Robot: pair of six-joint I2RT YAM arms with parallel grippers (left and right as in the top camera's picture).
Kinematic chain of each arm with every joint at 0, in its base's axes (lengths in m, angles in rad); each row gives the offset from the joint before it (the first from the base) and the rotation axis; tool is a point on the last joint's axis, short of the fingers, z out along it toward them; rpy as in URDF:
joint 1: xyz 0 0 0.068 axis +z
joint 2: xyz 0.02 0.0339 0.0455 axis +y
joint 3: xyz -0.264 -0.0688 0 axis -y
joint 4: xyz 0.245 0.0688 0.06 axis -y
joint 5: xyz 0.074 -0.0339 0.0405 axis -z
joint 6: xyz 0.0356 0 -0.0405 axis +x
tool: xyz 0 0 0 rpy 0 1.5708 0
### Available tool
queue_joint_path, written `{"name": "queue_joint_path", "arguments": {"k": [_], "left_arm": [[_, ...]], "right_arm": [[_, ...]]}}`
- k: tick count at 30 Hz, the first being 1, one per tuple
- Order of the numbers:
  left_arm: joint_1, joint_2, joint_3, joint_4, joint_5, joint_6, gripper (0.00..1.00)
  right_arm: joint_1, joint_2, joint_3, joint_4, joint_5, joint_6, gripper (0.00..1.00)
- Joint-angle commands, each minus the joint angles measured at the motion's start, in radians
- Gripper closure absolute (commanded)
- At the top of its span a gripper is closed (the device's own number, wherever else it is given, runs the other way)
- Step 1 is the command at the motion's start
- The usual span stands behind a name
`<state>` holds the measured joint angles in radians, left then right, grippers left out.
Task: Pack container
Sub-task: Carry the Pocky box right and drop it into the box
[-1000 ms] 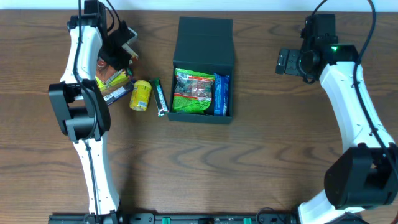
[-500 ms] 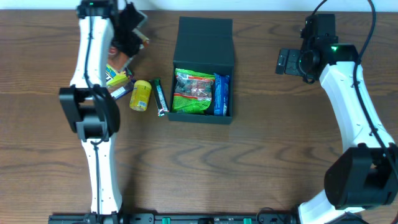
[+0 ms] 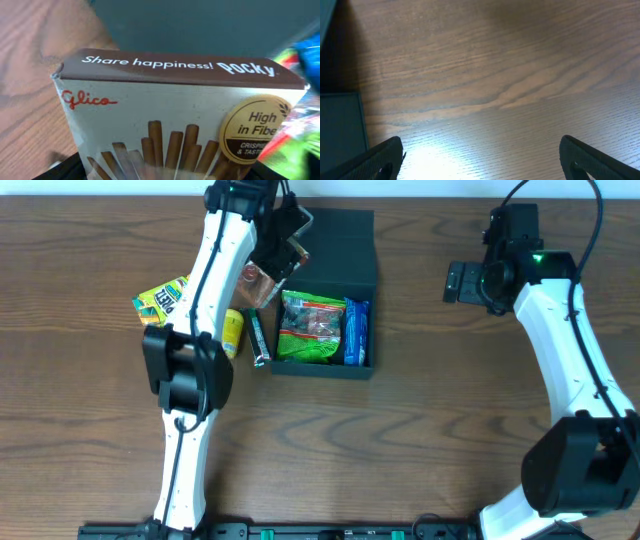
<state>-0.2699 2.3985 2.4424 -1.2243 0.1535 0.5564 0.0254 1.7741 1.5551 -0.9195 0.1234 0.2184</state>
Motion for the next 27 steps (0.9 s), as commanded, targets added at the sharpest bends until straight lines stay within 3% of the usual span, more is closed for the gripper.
{"name": "queue_joint_path", "arguments": {"k": [1,3,10,15,27], "left_arm": [[-0.04,-0.105,0.029,-0.029,0.004,-0.022,0.32],[-0.064,-0.127,0.029,-0.037,0.004,-0.023,0.32],[-0.14,-0.145,0.026,-0.145,0.051,-0.209,0.26],[-0.207,-0.141,0.021,-0.188,0.053,-0.344,0.29],[-0.234,-0.13,-0.035,-0.249,0.012,-0.409,0.36]], "right_arm": [[-0.006,0.003,0.003,-0.001,0.0,-0.014,0.01],[-0.006,0.003,0.003,-0.002,0.0,-0.014,0.01],[-0.006,0.003,0.003,-0.016,0.0,-0.015,0.01],[-0.006,0.003,0.003,-0.016,0.0,-0.015,0.01],[-0.005,0.003,0.003,-0.066,0.0,-0.014,0.01]]}}
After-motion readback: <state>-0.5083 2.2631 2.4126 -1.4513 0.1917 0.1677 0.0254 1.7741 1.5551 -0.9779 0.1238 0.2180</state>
